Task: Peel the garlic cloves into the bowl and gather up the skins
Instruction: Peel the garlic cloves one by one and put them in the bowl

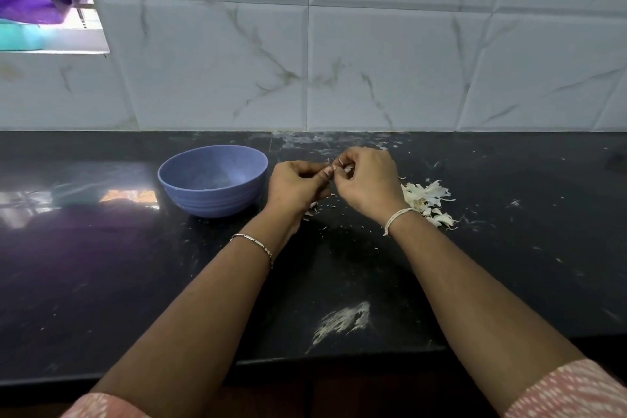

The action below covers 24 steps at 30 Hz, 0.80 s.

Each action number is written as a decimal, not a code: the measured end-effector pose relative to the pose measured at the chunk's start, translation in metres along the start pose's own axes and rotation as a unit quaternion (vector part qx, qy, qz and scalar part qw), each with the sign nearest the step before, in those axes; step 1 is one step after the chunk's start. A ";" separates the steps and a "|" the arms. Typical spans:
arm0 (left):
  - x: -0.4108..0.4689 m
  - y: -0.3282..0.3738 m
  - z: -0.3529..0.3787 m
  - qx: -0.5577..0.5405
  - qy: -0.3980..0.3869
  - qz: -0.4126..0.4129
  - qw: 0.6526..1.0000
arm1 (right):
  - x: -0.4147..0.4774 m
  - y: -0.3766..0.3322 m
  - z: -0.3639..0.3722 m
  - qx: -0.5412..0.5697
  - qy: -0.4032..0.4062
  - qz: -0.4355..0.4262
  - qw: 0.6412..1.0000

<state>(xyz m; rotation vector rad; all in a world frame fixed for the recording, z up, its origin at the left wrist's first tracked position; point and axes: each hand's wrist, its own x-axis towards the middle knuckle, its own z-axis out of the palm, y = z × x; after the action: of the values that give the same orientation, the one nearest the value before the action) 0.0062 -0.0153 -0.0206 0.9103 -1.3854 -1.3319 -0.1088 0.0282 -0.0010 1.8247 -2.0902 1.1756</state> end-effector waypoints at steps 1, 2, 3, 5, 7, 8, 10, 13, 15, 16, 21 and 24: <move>-0.001 0.001 0.000 -0.016 -0.008 -0.005 1.000 | 0.000 0.000 0.000 -0.008 -0.004 -0.003 1.000; -0.001 0.001 -0.001 -0.035 -0.017 -0.013 0.999 | -0.001 -0.001 0.000 -0.014 -0.006 -0.006 1.000; -0.002 0.002 -0.002 -0.054 -0.026 -0.019 0.998 | -0.002 -0.002 -0.001 -0.018 -0.007 -0.009 1.000; -0.002 0.002 -0.004 -0.083 -0.038 -0.033 0.995 | -0.003 -0.003 -0.002 -0.016 -0.010 -0.016 1.000; -0.001 0.002 -0.006 -0.105 -0.041 -0.047 0.993 | -0.003 -0.004 -0.003 -0.013 -0.011 -0.024 1.000; -0.001 0.002 -0.006 -0.110 -0.041 -0.053 0.992 | -0.003 -0.004 -0.004 -0.013 -0.011 -0.028 0.999; 0.000 0.002 -0.007 -0.112 -0.044 -0.064 0.991 | -0.003 -0.002 -0.004 -0.010 -0.012 -0.032 0.999; 0.002 0.001 -0.006 -0.097 -0.048 -0.071 0.992 | -0.002 0.002 -0.003 -0.011 -0.017 -0.031 0.999; 0.001 0.002 -0.006 -0.092 -0.050 -0.071 0.992 | -0.002 0.003 -0.002 -0.009 -0.019 -0.028 0.999; 0.001 0.003 -0.007 -0.092 -0.051 -0.070 0.992 | -0.001 0.004 -0.002 -0.009 -0.019 -0.027 0.999; 0.001 0.004 -0.008 -0.093 -0.055 -0.065 0.992 | 0.002 0.008 0.001 0.044 -0.033 0.000 0.998; 0.000 0.007 -0.008 -0.105 -0.040 -0.055 0.992 | 0.004 0.011 0.002 0.110 -0.048 0.015 0.993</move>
<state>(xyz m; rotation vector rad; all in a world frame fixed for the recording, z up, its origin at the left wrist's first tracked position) 0.0147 -0.0166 -0.0144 0.8080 -1.2409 -1.5795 -0.1184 0.0238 -0.0052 1.9865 -2.1201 1.4035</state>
